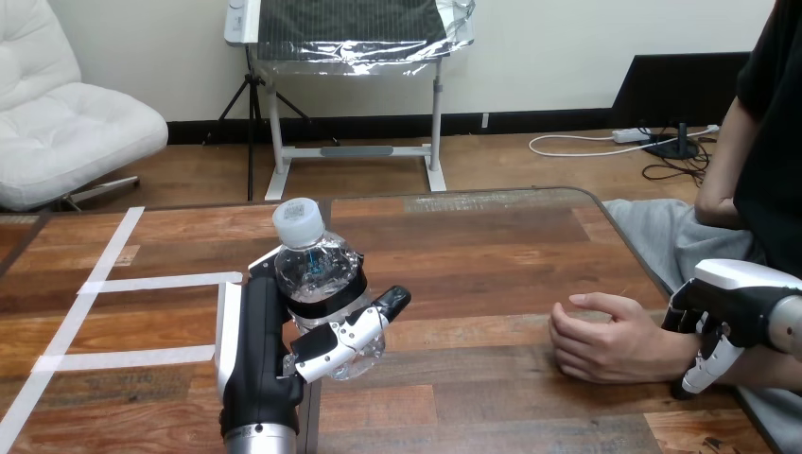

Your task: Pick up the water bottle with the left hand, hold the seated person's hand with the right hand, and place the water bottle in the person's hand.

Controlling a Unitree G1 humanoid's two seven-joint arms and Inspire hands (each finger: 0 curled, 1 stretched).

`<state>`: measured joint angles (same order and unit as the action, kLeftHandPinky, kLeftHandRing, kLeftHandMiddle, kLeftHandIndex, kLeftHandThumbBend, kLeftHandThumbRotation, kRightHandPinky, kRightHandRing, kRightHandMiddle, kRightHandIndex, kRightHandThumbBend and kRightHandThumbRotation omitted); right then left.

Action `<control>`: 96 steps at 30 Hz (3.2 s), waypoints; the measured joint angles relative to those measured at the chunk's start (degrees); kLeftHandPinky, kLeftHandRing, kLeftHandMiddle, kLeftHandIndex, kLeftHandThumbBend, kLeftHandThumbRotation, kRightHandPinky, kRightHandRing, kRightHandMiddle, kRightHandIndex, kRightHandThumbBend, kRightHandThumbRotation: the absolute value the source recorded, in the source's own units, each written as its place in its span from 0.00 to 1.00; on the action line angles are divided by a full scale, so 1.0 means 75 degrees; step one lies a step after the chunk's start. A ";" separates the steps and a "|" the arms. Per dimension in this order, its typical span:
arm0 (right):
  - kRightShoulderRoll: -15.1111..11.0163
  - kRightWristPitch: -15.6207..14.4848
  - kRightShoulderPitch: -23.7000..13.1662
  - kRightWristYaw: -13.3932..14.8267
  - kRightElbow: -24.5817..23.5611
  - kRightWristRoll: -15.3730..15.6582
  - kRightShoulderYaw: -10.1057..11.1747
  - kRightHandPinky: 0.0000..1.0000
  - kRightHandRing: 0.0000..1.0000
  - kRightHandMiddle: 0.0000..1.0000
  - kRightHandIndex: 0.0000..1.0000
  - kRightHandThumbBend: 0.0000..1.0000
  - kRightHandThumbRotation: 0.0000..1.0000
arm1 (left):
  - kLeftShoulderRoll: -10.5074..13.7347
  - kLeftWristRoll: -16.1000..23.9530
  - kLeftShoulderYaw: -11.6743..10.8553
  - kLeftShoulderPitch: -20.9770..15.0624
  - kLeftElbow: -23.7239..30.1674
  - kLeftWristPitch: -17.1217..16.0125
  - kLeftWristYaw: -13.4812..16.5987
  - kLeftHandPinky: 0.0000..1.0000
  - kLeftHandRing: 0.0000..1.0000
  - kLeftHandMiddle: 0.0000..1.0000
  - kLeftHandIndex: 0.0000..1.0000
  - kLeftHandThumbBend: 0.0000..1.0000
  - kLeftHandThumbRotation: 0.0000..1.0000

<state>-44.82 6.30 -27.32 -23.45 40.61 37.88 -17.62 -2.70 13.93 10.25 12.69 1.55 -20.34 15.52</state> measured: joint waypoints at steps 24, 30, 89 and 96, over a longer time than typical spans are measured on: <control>0.0024 0.0078 -0.0001 0.0159 0.0180 -0.0275 -0.0011 0.54 0.61 0.68 0.67 0.71 0.00 | 0.0000 -0.0017 -0.0001 0.0038 0.0000 0.0000 0.0009 0.33 0.38 0.43 0.44 0.67 0.00; 0.0027 0.0060 -0.0005 0.0120 0.0179 -0.0283 -0.0016 0.58 0.65 0.71 0.70 0.70 0.00 | 0.0000 -0.0014 -0.0004 0.0041 0.0000 0.0000 0.0012 0.33 0.38 0.43 0.44 0.67 0.00; 0.0363 0.0506 -0.0125 0.0941 0.0726 -0.0413 -0.0111 0.37 0.45 0.54 0.55 0.67 0.00 | 0.0001 0.0000 -0.0005 0.0079 0.0000 -0.0001 0.0126 0.33 0.38 0.43 0.43 0.67 0.00; 0.0494 0.0711 -0.0122 0.1075 0.0806 -0.0498 -0.0111 0.27 0.36 0.46 0.51 0.66 0.00 | 0.0001 -0.0002 -0.0007 0.0079 0.0000 -0.0001 0.0147 0.32 0.38 0.43 0.43 0.67 0.00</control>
<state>-41.12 11.63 -28.23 -15.39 46.66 34.15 -18.45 -2.69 13.92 10.19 13.29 1.56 -20.35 16.62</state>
